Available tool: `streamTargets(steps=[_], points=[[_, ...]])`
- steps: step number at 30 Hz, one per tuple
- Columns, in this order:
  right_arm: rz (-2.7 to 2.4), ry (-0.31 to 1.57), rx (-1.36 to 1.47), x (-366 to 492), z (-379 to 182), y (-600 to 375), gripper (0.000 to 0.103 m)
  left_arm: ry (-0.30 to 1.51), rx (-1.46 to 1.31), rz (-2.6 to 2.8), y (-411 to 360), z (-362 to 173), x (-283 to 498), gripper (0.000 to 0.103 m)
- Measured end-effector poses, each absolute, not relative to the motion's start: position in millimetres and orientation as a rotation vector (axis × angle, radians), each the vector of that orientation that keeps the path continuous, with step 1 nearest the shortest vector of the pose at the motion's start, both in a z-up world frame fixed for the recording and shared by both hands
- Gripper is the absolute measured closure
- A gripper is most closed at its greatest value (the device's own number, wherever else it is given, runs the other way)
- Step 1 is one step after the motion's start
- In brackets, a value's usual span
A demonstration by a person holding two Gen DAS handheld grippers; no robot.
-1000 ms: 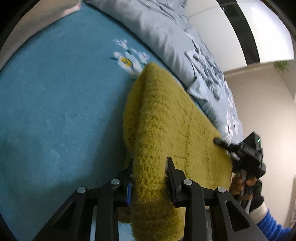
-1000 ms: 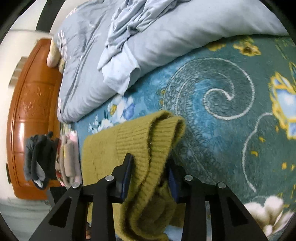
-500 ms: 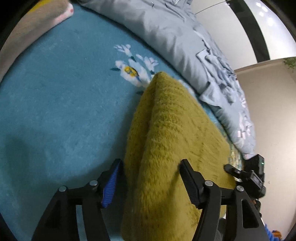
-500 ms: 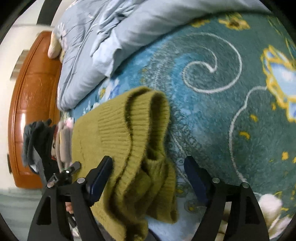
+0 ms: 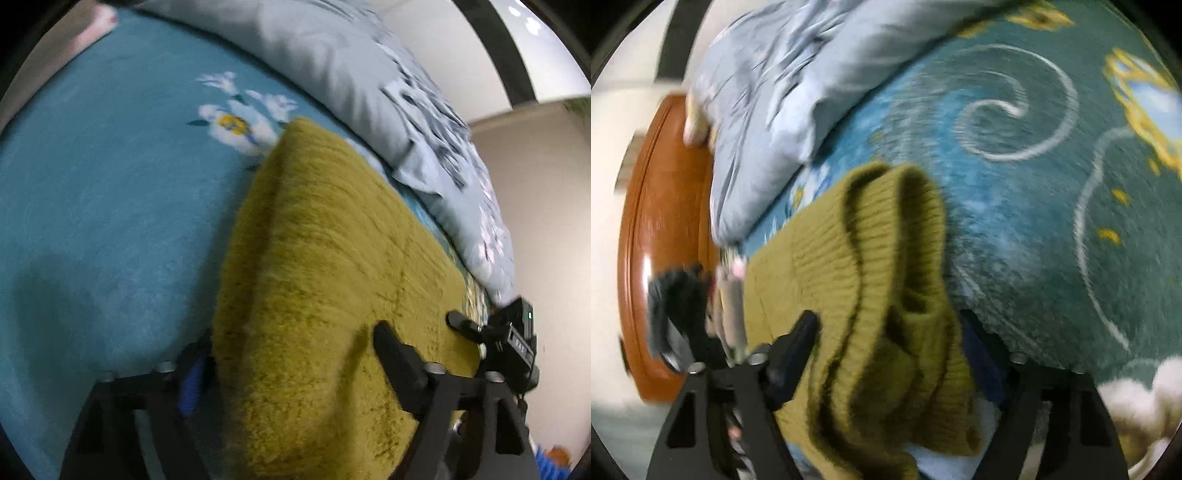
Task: Fold clothes
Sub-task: 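Grasp the folded sweater with both grippers and lift it off the blanket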
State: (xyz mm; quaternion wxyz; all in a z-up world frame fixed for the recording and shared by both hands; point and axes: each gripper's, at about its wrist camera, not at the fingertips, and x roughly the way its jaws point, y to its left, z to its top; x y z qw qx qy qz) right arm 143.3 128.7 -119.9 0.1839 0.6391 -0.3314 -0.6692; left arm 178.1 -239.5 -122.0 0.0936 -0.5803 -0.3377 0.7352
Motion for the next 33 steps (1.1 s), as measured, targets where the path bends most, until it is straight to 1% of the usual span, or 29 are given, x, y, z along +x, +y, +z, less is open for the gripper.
streamTargets(steps=[1,2,3,4,6,9,15,18,21,26,33], points=[[-1.878,-0.978,1.818,143,-121,132,0.042,-1.007,-1.73,2.18,-240,-121,179,0.051],[-1.872,-0.994,1.828,144,-121,132,0.048,-1.012,-1.738,2.179,-240,-120,179,0.054],[-1.867,-1.009,1.836,145,-119,132,0.053,-1.005,-1.741,2.184,-239,-118,180,0.063],[-1.871,-1.016,1.834,146,-115,130,0.054,-0.983,-1.737,2.196,-237,-112,181,0.069],[-1.867,-1.04,1.816,148,-106,129,0.059,-0.92,-1.713,2.229,-232,-97,183,0.071],[-1.854,-1.06,1.765,152,-88,130,0.062,-0.828,-1.681,2.258,-220,-70,188,0.072],[-1.871,-0.957,1.679,168,-33,130,0.063,-0.741,-1.52,2.309,-203,-7,208,0.072],[-1.883,-0.94,1.614,174,-5,126,0.063,-0.703,-1.435,2.343,-209,26,218,0.072],[-1.895,-0.88,1.543,176,31,118,0.063,-0.668,-1.352,2.384,-221,60,225,0.072],[-1.878,-0.756,1.381,175,102,76,0.063,-0.635,-1.192,2.49,-269,127,234,0.072],[-1.738,-0.614,1.22,161,188,-26,0.063,-0.675,-0.996,2.641,-382,212,251,0.072]])
